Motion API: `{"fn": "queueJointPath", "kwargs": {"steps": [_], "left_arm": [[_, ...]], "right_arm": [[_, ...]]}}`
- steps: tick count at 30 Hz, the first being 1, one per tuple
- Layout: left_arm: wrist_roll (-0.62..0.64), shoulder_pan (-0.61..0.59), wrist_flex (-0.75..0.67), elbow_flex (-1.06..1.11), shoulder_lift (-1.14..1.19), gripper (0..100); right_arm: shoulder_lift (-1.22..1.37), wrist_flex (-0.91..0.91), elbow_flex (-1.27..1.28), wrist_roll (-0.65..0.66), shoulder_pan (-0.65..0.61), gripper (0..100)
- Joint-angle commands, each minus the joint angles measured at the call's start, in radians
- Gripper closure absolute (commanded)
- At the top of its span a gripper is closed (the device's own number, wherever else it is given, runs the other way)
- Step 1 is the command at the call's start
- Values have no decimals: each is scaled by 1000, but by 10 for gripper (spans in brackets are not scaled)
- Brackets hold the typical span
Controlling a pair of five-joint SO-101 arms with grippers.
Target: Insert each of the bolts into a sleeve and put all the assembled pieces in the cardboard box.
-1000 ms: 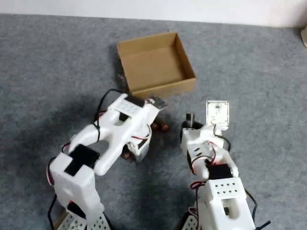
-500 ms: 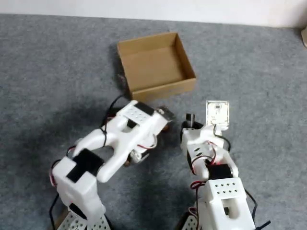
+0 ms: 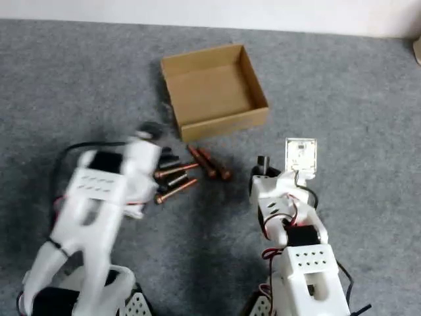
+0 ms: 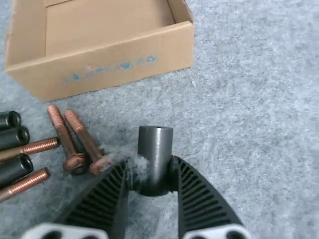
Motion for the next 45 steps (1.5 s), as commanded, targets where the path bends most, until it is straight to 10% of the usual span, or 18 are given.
{"fn": "queueJointPath", "kwargs": {"steps": [1,6,16,22,30,38,42,45], "left_arm": [[170,-222,-164,59,-25,995],[5,-197,-301,128,-18,995],[-1560,-239,-338,58,-10,995],[-2120,-354,-387,64,-18,995],[-1847,-352,-427,59,-16,995],[-1274,-338,-517,64,-16,560],[-1028,-268,-522,56,-18,598],[-620,-196,-517,56,-18,642]], "right_arm": [[-18,-28,-7,20,13,995],[-18,-28,-7,20,13,995],[-16,-28,-5,20,13,995],[-16,-30,-7,20,13,995],[-16,-30,-7,20,13,995],[-16,-30,-7,20,13,995],[-16,-30,-7,20,13,995],[-16,-30,-7,20,13,995]]}}
